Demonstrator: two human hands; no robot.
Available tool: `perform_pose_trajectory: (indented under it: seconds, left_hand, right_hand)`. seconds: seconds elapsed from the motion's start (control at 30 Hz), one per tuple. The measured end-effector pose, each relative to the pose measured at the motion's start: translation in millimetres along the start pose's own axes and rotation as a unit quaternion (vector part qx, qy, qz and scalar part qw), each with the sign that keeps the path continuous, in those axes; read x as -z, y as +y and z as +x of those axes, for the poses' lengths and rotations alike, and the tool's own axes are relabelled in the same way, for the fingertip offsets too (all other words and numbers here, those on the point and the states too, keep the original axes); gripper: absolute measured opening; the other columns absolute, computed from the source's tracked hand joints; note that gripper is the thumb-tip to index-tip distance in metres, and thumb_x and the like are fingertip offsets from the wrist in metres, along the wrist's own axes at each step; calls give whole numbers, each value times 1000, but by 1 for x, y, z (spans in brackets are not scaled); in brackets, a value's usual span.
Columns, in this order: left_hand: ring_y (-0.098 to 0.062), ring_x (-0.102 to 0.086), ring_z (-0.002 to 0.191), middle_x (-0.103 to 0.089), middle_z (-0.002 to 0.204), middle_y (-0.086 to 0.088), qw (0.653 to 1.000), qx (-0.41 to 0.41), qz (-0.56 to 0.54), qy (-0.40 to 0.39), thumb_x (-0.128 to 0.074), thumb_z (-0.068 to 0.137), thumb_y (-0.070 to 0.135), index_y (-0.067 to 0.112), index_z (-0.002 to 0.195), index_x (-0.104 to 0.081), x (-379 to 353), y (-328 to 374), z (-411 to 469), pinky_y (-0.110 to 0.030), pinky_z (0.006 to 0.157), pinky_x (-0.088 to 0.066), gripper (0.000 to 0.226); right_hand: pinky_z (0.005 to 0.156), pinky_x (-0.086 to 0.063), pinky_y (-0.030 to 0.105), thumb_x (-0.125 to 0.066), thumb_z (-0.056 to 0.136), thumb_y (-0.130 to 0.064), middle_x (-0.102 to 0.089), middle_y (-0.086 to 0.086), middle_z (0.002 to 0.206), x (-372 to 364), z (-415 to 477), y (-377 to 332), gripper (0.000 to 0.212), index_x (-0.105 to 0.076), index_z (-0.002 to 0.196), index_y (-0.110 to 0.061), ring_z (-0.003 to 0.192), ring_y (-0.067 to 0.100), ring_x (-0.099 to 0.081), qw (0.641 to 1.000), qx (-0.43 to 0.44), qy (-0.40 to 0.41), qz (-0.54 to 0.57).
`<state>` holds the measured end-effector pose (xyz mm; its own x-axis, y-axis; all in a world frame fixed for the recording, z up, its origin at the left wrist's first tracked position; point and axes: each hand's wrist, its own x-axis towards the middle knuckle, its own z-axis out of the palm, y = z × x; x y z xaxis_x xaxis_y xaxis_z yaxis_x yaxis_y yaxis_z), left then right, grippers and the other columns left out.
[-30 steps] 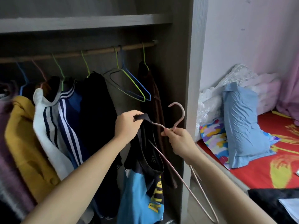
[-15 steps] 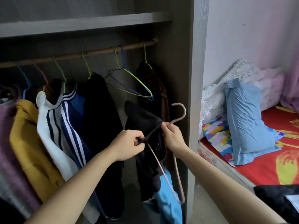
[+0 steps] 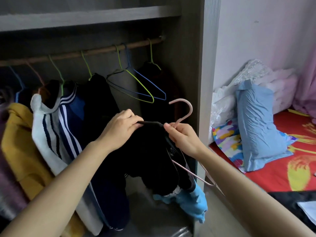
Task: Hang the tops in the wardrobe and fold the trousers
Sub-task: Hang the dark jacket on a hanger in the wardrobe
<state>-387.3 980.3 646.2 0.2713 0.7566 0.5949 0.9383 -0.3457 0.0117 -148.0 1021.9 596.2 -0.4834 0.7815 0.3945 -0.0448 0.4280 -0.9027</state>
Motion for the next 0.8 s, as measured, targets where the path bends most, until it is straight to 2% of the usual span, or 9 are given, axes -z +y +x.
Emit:
perform_pose_trajectory:
  seconds: [0.1,0.17,0.27,0.47,0.53,0.6,0.67,0.73,0.8]
  left_hand:
    - [-13,-59,83,-55,88,12,995,49,-69,-60,-61,96,30,25,109,-71,-4,-7,-4,-40,74,-51,17]
    - [-9,-61,84,-60,87,11,989,84,-107,-57,-61,96,29,26,107,-73,-10,-12,-9,-41,78,-51,16]
    - [-9,-65,87,-66,89,8,970,149,-188,-46,-62,97,27,29,106,-74,-19,-9,-9,-44,84,-52,15]
    - [-10,-64,96,-70,95,15,951,189,-234,-67,-46,100,34,33,100,-69,-34,41,12,-42,93,-49,23]
    - [-7,-62,93,-67,90,19,952,199,-221,-67,-40,93,46,37,94,-67,-35,49,15,-36,89,-48,28]
    - [-4,-61,82,-64,79,17,959,198,-193,-63,-41,89,64,40,87,-64,-38,52,14,-32,77,-48,33]
    - [-4,-58,64,-58,62,12,966,213,-141,-49,-46,86,74,39,80,-62,-41,55,12,-30,59,-44,39]
    - [-6,-54,52,-53,49,7,966,244,-87,-10,-45,87,74,35,74,-59,-43,59,12,-28,51,-35,44]
    - [-7,-52,49,-48,44,5,964,259,-49,43,-41,91,72,32,71,-55,-43,60,12,-27,50,-31,47]
  right_hand:
    - [54,-43,29,-49,96,-60,-55,-2,64,23,0,10,50,-68,83,-16,55,13,-50,997,-16,15,-67]
    - [56,-45,29,-43,103,-52,-55,-5,64,39,-5,25,41,-71,89,-24,55,9,-51,989,-20,22,-145]
    - [63,-41,35,-38,107,-40,-48,-1,64,48,-16,46,39,-63,84,-21,59,10,-46,980,-26,47,-191]
    - [52,-34,19,-40,106,-43,-43,-9,56,21,-16,46,39,-59,79,-23,51,3,-39,985,-5,45,-167]
    - [51,-32,15,-42,106,-42,-45,-13,54,17,-16,46,36,-63,81,-27,50,3,-41,987,3,49,-154]
    - [60,-36,12,-47,105,-39,-53,-18,65,14,-20,47,29,-69,90,-28,61,2,-51,979,36,86,-179]
    - [77,-39,18,-58,100,-33,-56,-14,90,11,-28,50,16,-71,101,-23,84,3,-55,940,113,192,-259]
    - [81,-40,31,-68,94,-25,-55,-2,99,7,-39,54,12,-69,103,-17,92,14,-55,869,190,290,-352]
    - [71,-44,36,-68,92,-20,-57,1,94,3,-51,60,9,-68,100,-15,85,20,-57,857,258,251,-369]
